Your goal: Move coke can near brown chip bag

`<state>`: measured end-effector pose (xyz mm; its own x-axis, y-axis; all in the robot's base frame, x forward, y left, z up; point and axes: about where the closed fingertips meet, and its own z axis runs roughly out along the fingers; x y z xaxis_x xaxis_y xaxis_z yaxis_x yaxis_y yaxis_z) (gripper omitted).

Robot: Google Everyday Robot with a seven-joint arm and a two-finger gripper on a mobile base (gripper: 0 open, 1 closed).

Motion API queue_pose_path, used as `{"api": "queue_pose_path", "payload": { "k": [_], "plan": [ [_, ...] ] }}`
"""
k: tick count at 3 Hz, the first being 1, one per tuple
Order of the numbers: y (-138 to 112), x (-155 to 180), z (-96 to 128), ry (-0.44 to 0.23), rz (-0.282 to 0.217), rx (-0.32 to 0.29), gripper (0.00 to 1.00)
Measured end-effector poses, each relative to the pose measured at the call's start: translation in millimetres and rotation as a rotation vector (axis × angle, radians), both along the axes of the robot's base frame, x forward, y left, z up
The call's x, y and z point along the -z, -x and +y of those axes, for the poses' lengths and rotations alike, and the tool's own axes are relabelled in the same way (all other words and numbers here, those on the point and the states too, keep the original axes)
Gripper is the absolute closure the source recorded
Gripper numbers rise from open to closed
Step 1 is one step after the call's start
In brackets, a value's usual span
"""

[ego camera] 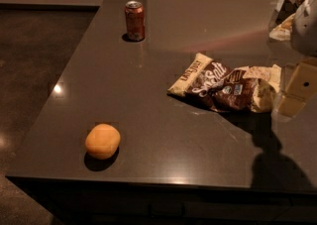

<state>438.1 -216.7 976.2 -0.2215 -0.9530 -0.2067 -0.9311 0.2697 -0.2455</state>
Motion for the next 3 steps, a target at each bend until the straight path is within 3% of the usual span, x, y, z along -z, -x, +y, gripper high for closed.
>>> {"api": "queue_pose_path", "payload": {
  "k": [2,3],
  "plan": [
    [-8,-3,4,-0.018,0.012,0.002,0.0],
    [-37,-8,21,-0.075,0.021,0.02,0.0]
  ]
}}
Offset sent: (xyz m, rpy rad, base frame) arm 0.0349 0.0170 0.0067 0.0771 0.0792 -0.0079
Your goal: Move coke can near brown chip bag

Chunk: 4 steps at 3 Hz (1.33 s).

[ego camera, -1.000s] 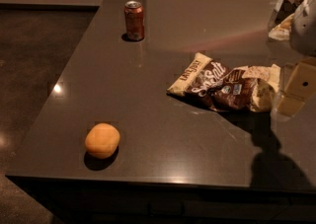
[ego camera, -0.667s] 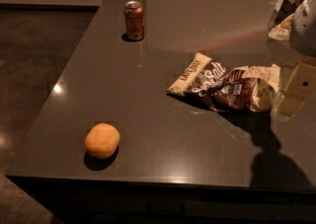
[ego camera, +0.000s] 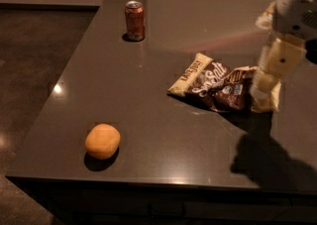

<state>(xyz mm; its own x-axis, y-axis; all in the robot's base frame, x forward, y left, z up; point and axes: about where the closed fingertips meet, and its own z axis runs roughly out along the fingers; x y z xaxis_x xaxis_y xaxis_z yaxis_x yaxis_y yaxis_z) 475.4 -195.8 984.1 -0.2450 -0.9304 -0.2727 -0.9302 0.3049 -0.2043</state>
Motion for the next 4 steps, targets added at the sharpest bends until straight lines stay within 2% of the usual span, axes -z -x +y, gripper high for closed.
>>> {"api": "queue_pose_path", "payload": {
  "k": [1,2,3,4],
  "plan": [
    [-45,-3,26,-0.051,-0.02,0.04,0.0],
    [-92,3,46,-0.074,-0.05,0.116,0.0],
    [-128,14,62,-0.105,-0.07,0.196,0.0],
    [-164,25,85,-0.177,-0.095,0.291,0.0]
  ]
}}
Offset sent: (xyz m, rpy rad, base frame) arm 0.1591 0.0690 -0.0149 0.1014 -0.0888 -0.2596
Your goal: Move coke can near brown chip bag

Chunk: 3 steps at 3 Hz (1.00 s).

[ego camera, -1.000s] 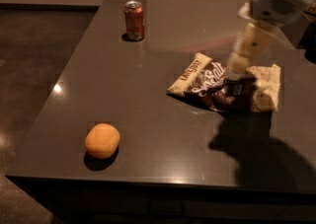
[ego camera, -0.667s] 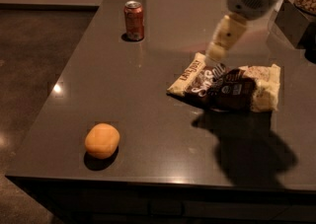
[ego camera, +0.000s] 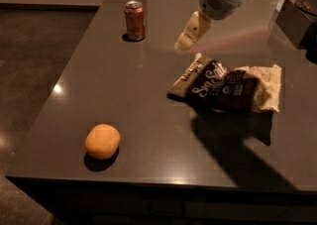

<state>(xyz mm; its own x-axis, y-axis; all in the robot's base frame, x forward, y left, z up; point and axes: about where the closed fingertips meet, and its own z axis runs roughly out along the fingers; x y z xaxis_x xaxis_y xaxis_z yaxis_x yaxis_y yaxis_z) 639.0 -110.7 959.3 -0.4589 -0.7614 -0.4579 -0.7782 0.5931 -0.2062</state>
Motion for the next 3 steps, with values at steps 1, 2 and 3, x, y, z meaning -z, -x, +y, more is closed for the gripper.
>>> {"api": "queue_pose_path", "payload": {
  "k": [1,2,3],
  "plan": [
    [-29,7,28,-0.071,-0.03,0.058,0.0],
    [-71,16,67,-0.151,-0.06,0.099,0.0],
    [-107,23,100,-0.198,-0.097,0.116,0.0]
  ]
}}
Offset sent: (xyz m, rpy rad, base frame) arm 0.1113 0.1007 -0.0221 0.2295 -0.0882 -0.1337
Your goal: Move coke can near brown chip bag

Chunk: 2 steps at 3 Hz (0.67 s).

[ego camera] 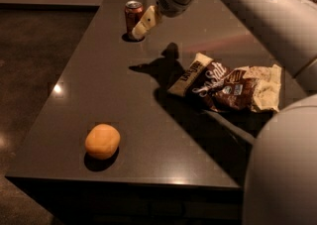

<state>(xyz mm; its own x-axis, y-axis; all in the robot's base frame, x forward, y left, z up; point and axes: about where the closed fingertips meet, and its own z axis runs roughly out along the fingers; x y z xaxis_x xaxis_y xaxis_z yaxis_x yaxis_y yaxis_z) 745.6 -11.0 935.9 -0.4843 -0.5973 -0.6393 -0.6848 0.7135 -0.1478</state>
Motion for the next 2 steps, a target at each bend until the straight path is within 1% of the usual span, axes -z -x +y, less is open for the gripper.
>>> {"api": "queue_pose_path", "payload": {
  "k": [1,2],
  "plan": [
    [-19,5,20,-0.018,-0.015,0.001,0.0],
    [-38,10,37,-0.023,-0.023,0.016,0.0]
  ]
}}
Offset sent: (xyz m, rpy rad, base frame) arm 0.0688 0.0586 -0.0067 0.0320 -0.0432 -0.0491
